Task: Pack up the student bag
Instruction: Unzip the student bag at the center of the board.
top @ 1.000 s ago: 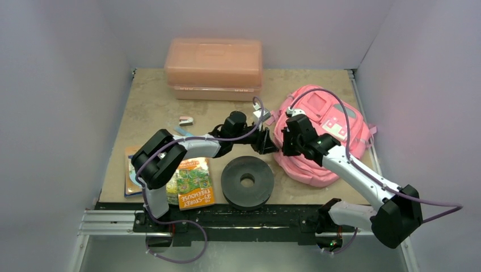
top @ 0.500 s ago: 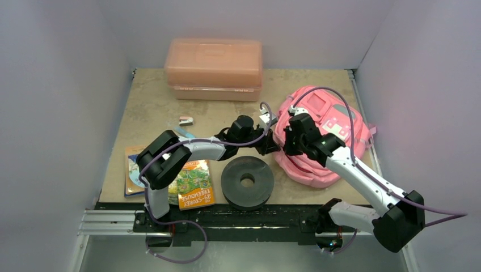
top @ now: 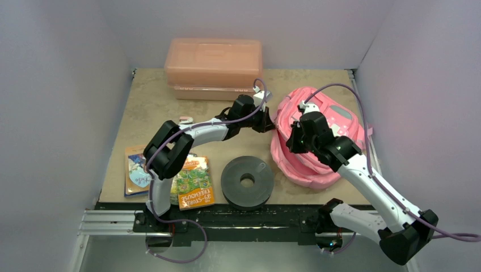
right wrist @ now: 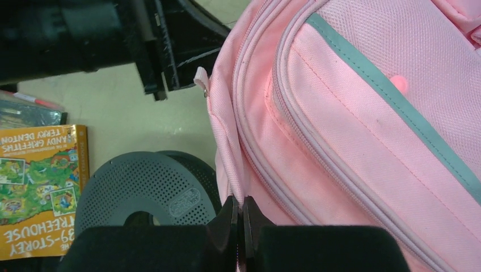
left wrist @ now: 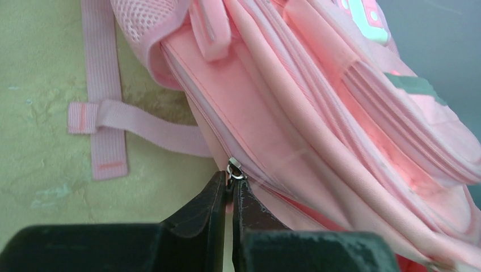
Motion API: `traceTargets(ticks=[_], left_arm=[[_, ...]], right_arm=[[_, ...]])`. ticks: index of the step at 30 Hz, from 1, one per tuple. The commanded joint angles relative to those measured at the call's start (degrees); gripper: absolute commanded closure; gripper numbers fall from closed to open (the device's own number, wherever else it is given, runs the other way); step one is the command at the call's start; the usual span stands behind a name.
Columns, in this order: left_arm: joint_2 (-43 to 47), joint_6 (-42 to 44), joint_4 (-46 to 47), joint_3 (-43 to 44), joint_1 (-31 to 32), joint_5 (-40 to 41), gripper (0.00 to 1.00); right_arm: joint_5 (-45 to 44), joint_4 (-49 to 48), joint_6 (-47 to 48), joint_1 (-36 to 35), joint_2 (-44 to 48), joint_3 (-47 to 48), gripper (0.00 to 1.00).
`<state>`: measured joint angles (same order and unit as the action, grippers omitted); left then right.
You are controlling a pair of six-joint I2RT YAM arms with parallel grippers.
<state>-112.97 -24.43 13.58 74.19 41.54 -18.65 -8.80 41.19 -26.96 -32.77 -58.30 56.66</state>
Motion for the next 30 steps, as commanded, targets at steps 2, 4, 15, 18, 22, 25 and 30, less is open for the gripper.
traceTargets(ticks=[2, 4, 15, 18, 22, 25, 30], left_arm=[[-6.76, -3.43, 1.77, 8.99, -3.87, -4.17, 1.00], [-8.72, -4.06, 2.22, 10.76, -4.35, -6.41, 1.00], [-12.77, -8.26, -8.05, 20.56, -7.19, -7.51, 0.86], [-10.29, -9.56, -10.07, 20.06, -8.19, -5.92, 0.56], [-4.61, -12.47, -16.21, 19.01, -9.74, -4.59, 0.32], [0.72, -14.41, -22.35, 17.89, -10.55, -3.03, 0.15], [13.39, -15.08, -26.53, 9.93, -11.29, 0.10, 0.11]], right_arm=[[5.69, -1.98, -0.73, -0.10, 6.76, 3.31, 1.00], [5.78, -3.24, 0.08, -0.10, 7.14, 5.74, 1.00], [-2.30, -4.01, 1.72, -0.10, 2.04, 10.44, 1.00], [-7.12, -6.25, 1.24, 1.00, -1.77, 10.51, 1.00], [-11.73, -6.96, 2.00, 7.35, -9.90, 14.33, 1.00], [-14.78, -9.36, 4.39, 10.50, -14.21, 17.61, 1.00], [-19.20, -10.54, 7.45, 10.61, -22.87, 25.93, 1.00]])
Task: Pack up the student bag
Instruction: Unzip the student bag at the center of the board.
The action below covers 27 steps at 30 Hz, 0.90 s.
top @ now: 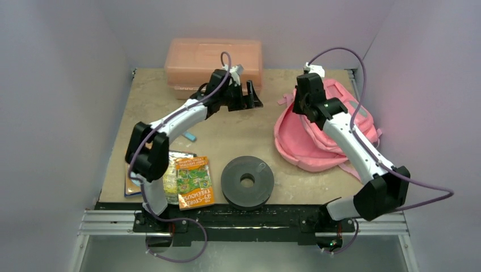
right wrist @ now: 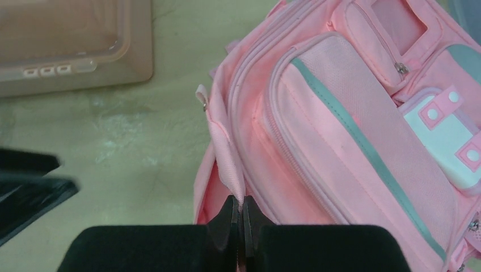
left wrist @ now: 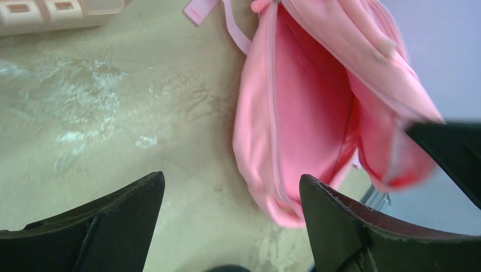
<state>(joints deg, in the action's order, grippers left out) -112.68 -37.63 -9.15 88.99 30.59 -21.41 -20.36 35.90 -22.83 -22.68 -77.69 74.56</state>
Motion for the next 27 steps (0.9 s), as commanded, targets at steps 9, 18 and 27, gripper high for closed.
traceTargets(ticks=[9, 18, 27], left_arm=[[42.34, -0.08, -17.43, -27.61, -4.45, 13.30, 0.09], [63.07, -7.15, -33.57, -44.28, -5.63, 31.33, 0.06], [70.10, -21.56, -38.59, -56.09, -5.63, 41.21, 0.01]], right_arm=[[0.99, -6.55, 6.05, 0.51, -11.55, 10.55, 1.00], [4.35, -6.96, 7.83, -0.63, -12.58, 7.39, 0.65], [17.93, -15.22, 5.68, -14.22, -8.92, 3.95, 0.33]])
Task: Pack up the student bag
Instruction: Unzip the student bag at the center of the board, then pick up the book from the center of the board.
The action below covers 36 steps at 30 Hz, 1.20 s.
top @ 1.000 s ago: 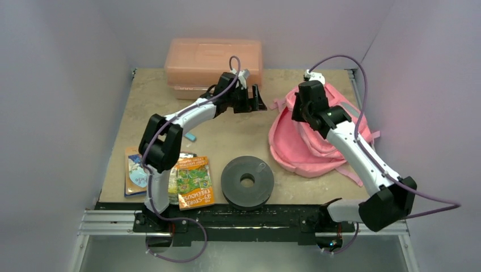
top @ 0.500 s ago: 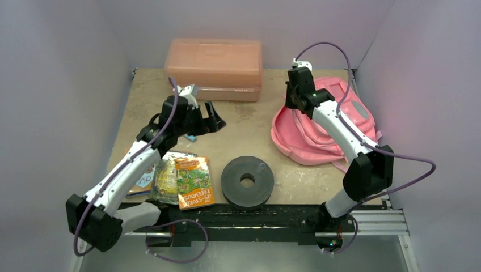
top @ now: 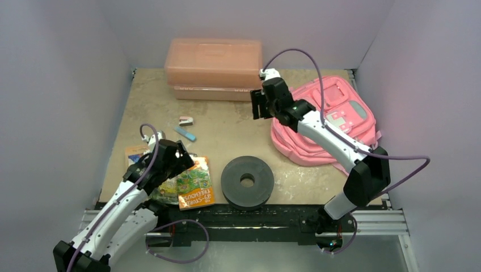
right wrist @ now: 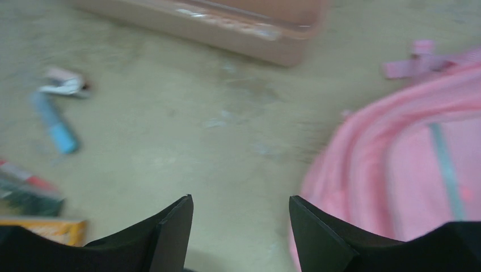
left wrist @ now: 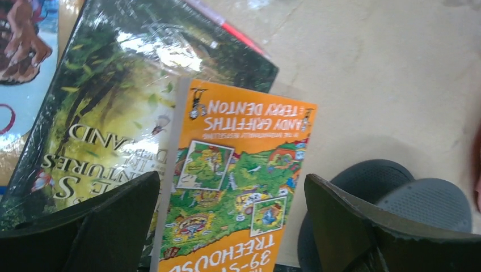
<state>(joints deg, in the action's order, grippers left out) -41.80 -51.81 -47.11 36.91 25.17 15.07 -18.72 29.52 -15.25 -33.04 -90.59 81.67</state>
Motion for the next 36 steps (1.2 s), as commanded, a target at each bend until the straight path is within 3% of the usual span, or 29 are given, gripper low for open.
traceTargets(ticks=[1, 2, 3, 8, 15, 23, 30, 34, 36], left_arm=[[-1.39, -8.36, 0.06, -4.92, -0.21, 4.57, 0.01], [-1.94, -9.25, 1.05, -5.98, -0.21, 4.53, 0.01], [-2.45, -9.51, 2.56, -7.27, -0.21, 4.38, 0.04], [-4.41, -9.73, 5.71, -9.42, -0.25, 4.53, 0.19], [-2.34, -9.62, 4.65, -10.51, -0.21, 5.97, 0.24], [-1.47, -8.72, 6.78, -11.93, -0.21, 3.37, 0.31], [-0.01, -2.56, 12.57, -11.57, -0.21, -0.55, 0.67], [1.00, 1.50, 14.37, -10.38, -0.21, -0.94, 0.96], [1.17, 2.78, 12.91, -8.96, -0.22, 0.03, 1.00]], right_arm=[[23.45, -13.14, -1.90, -5.01, 3.97, -5.29, 0.33], [29.68, -17.20, -1.90, -6.41, 3.63, -7.48, 0.33], [34.61, -21.49, -9.28, -7.79, 2.87, -9.43, 0.32], [44.25, -31.07, -17.04, -13.27, -5.37, -11.73, 0.32], [48.18, -29.70, -16.48, -16.78, -16.66, -7.03, 0.32], [42.64, -27.29, -17.44, -20.22, -24.52, -3.79, 0.38], [45.95, -32.13, -20.46, -20.58, -27.00, -3.53, 0.43], [46.97, -34.62, -21.34, -20.58, -26.54, -4.42, 0.43], [47.47, -34.33, -21.00, -20.58, -26.64, -4.08, 0.42]])
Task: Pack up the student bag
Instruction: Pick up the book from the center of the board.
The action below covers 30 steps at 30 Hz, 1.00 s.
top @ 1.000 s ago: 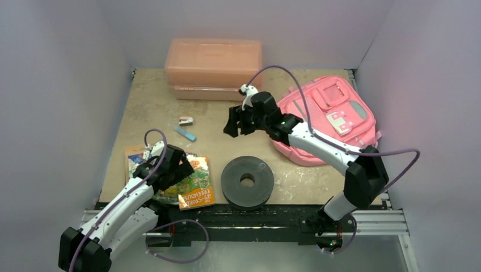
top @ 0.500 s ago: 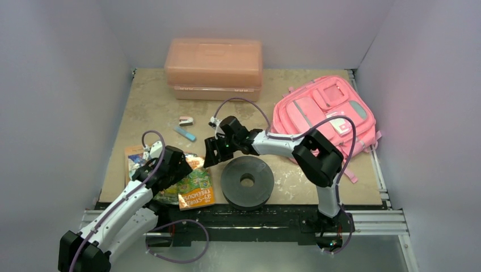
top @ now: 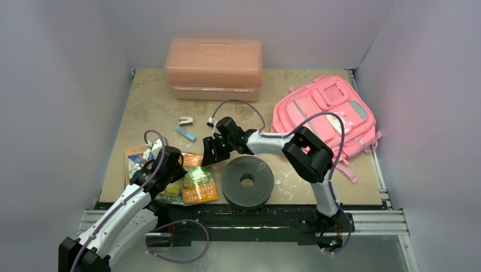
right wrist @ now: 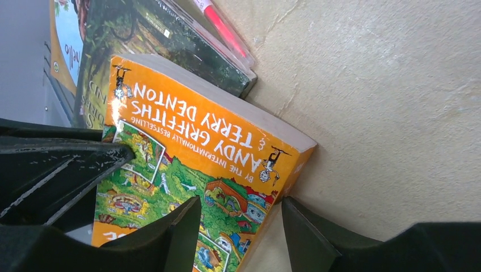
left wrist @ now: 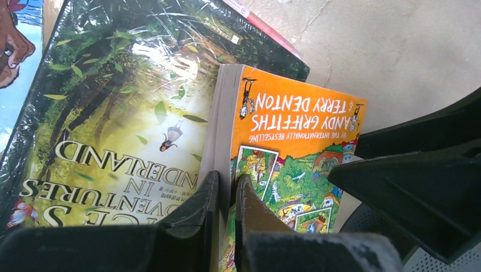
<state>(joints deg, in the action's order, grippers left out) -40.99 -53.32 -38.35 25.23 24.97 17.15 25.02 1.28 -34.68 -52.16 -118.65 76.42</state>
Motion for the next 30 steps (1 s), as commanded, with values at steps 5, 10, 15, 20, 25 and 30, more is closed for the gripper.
traceTargets(ticks=[5, 10, 15, 20, 25, 30], left_arm=[[3.73, 9.59, 5.60, 4.19, -0.01, -1.95, 1.00], [11.36, 17.98, 7.27, 4.65, -0.01, -3.43, 1.00], [12.84, 26.14, 7.93, 7.28, -0.01, -7.82, 1.00], [13.66, 30.50, 9.21, 9.89, -0.01, -13.25, 1.00], [15.25, 34.74, 10.70, 12.21, -0.01, -20.11, 1.00], [16.02, 35.54, 11.91, 13.43, -0.01, -25.20, 1.00]], right_arm=[[5.18, -7.57, 0.86, -1.33, 2.77, 0.54, 0.38], [-0.06, -3.67, 12.44, -0.50, 7.32, 1.30, 0.29], [1.51, -5.11, 16.89, 2.97, 12.24, -0.23, 0.22], [11.34, -11.95, 13.43, 9.97, 15.55, -4.74, 0.20], [15.57, -13.63, 13.29, 12.13, 17.50, -6.95, 0.15], [23.18, -20.13, 10.27, 12.70, 18.23, -11.42, 0.10]])
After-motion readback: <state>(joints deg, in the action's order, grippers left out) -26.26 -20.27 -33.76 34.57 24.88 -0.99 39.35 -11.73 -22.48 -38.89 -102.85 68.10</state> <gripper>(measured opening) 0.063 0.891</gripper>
